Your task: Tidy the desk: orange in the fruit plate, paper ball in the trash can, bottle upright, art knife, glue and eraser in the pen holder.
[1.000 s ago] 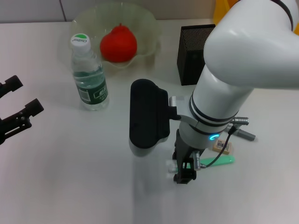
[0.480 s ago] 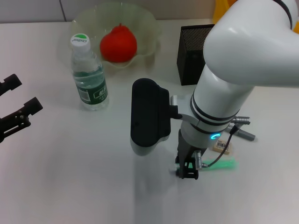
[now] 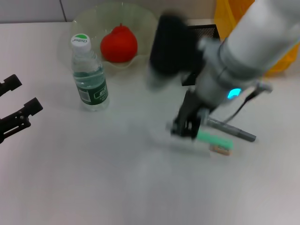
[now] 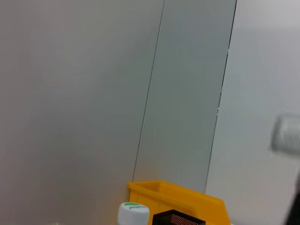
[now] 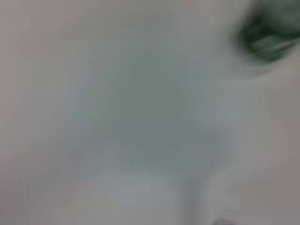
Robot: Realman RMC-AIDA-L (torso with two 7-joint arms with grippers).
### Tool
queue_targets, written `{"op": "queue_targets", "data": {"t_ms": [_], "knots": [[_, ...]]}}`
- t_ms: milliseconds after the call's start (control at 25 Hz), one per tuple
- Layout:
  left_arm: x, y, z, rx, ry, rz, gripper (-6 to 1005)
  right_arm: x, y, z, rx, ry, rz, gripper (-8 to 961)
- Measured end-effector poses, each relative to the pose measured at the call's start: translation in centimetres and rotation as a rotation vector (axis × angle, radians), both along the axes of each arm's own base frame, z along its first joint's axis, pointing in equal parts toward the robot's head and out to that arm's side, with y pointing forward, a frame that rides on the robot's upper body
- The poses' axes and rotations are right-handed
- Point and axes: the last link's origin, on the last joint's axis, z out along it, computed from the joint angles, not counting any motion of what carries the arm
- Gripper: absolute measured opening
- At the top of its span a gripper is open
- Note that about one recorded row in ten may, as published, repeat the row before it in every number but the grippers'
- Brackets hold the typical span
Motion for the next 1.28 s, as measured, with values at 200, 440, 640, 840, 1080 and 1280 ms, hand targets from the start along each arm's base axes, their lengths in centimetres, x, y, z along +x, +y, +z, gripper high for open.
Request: {"op": "queue_targets", "data": {"t_ms": [200,440,640,840,1080,1280], "knots": [[-0.2,-0.1,0.1,0.012,0.005,0.009,862,-0.2,2.4,4.9,0.233,0.168,-0.016,168],[-0.3,0.1,-0.2,0.013,-0.004,0.016,862,1.7,4.8,8.6,0.524,0.381,0.033,168],[-0.3,0.4,-0.3,0.014,-0.005,0.016,862,2.6,5.5,9.7,0.661,0.557,0.08,169],[-0.3,0.5,-0.3,0.017,-0.002,0.023,862,3.9,6.4,9.1,0.684,0.658,0.067,169],[-0.4,0.6,-0.6,0.02,0.008,0.027,862,5.8,7.7,6.4,0.67,0.691,0.067,169],[-0.4,0.7,-0.7,0.021,0.009,0.031,862,7.2,8.2,5.2,0.671,0.677,0.045,172]]}}
